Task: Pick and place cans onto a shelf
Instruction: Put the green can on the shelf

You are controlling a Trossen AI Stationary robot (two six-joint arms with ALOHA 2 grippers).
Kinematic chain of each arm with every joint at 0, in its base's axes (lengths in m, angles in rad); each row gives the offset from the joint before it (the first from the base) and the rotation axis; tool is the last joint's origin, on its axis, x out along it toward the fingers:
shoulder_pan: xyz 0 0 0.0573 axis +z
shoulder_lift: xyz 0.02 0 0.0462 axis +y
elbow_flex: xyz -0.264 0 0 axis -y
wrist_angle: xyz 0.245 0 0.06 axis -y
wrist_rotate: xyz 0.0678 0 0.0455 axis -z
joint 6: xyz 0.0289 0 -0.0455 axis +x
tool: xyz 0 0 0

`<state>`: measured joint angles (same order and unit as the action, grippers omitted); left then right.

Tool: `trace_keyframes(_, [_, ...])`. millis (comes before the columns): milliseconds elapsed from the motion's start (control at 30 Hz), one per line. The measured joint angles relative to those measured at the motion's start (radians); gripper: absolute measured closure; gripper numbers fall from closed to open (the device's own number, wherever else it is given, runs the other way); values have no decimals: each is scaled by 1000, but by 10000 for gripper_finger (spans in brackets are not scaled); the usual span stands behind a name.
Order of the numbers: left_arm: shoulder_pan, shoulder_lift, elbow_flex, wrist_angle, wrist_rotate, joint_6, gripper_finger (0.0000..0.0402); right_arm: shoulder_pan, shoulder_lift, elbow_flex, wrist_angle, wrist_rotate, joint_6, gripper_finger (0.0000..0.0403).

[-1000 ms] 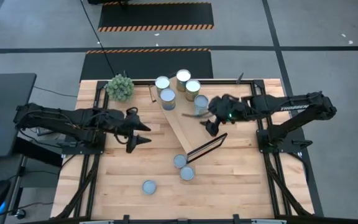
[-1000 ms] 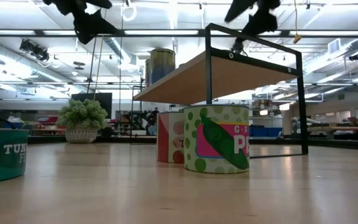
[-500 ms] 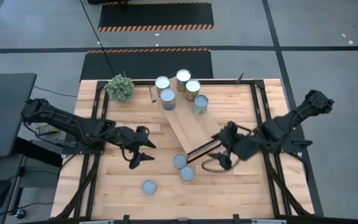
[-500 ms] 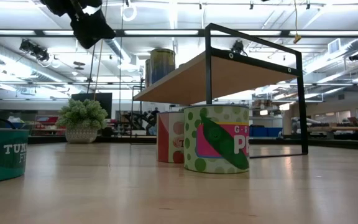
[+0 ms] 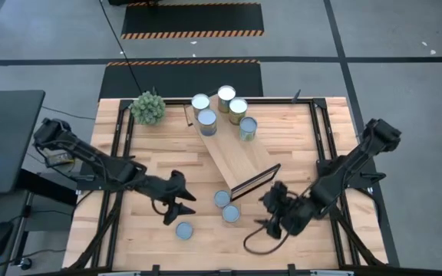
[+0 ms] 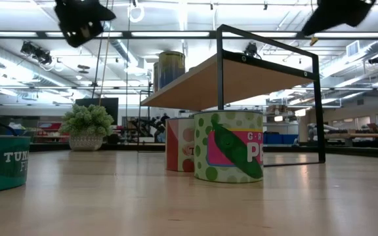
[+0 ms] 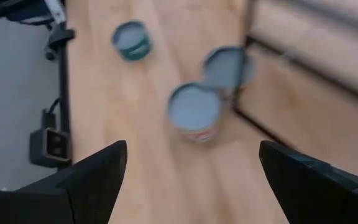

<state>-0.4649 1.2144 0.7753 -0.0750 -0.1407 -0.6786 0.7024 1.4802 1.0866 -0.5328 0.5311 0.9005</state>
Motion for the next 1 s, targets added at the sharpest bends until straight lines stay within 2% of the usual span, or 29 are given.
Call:
trace_keyframes(167, [-83, -1, 0, 5, -102, -124, 171, 57, 128, 0, 120, -1, 42, 30])
trace_keyframes(367, [-164, -1, 1, 14, -157, -254, 182, 101, 246, 0, 195, 0, 126, 30])
trace_keyframes(500, [-199, -1, 17, 11, -196, -232, 192, 122, 297, 3, 222, 34, 156, 30])
trace_keyframes(700, [-206, -1, 18, -7, -222, -180, 202, 125, 386, 28, 241, 160, 144, 30])
trace_keyframes(800, [-206, -1, 18, -33, -223, -183, 202, 100, 443, 42, 257, 203, 124, 30])
trace_keyframes(1000, [-207, -1, 18, -67, -223, -225, 202, 19, 532, 65, 267, 210, 201, 30])
